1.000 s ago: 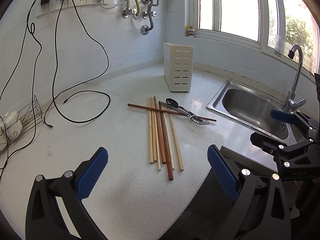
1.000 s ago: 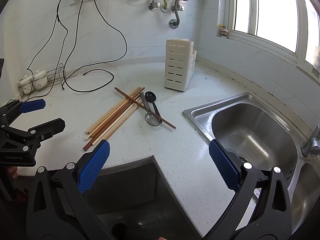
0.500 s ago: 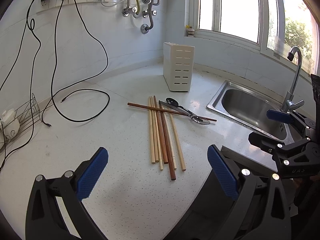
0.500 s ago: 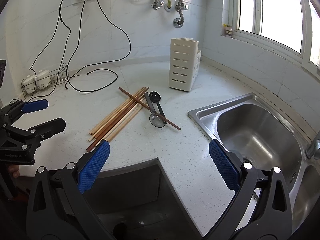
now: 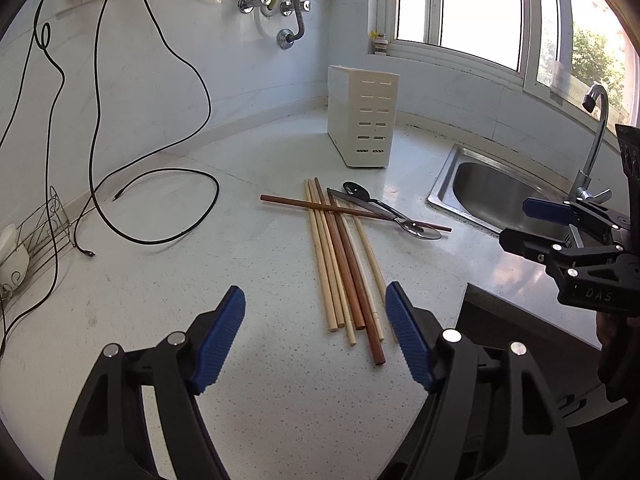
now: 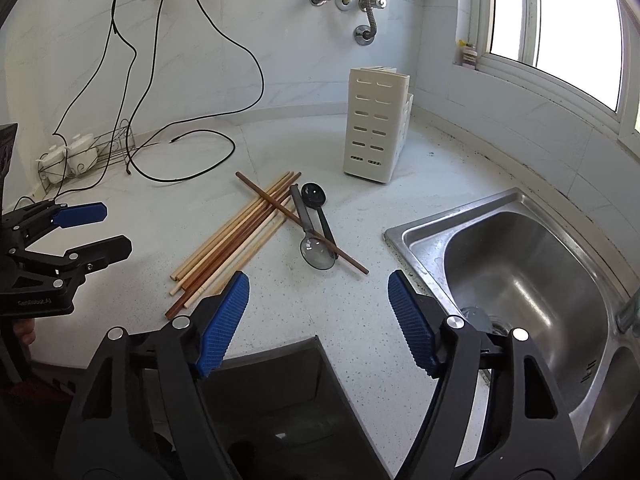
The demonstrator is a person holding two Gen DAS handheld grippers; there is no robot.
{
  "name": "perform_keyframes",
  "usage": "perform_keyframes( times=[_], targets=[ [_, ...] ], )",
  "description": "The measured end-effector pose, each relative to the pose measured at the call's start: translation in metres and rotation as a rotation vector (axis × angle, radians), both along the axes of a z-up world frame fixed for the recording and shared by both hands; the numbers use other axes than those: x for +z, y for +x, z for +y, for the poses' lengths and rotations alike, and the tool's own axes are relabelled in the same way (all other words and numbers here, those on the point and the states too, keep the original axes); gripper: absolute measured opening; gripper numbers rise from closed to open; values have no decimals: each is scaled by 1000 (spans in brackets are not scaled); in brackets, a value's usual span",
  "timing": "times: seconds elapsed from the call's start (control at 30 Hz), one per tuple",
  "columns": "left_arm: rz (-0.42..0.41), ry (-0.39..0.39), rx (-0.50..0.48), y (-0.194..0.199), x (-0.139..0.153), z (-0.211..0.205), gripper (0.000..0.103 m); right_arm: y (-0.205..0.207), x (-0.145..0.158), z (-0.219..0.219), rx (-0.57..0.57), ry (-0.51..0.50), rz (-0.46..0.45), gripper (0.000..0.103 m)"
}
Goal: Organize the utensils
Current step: 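Grasp the silver spoon with the right tool while the left tool grasps a light wooden chopstick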
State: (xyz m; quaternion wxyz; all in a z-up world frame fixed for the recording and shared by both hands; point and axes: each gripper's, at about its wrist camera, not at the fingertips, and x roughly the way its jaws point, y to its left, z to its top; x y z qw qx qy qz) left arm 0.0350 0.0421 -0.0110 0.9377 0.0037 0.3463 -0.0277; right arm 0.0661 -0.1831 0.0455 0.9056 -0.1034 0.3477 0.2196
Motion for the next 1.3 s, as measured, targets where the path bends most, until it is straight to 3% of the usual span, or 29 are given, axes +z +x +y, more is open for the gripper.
perform_keyframes(
  times=[0.2, 0.53, 0.6, 0.67, 0.93, 1.3],
  targets=[
    [50, -8, -34, 17, -11, 16, 49, 21, -9, 7, -24, -24, 48, 59],
    [127, -34, -186, 35, -29, 19, 44, 42, -24, 12, -40, -87, 113, 39],
    [155, -24, -203, 38, -35, 17, 37, 46, -26, 10, -33, -89, 127, 36],
    [181, -36, -212, 43, -40, 17, 36, 51, -28, 8, -20, -96, 141, 34],
    [239, -10, -196, 55, -53, 11, 36, 76, -33, 5, 46, -71, 170, 34],
    [247, 18, -194, 60, -55, 6, 36, 91, -41, 15, 86, -31, 205, 33]
  ],
)
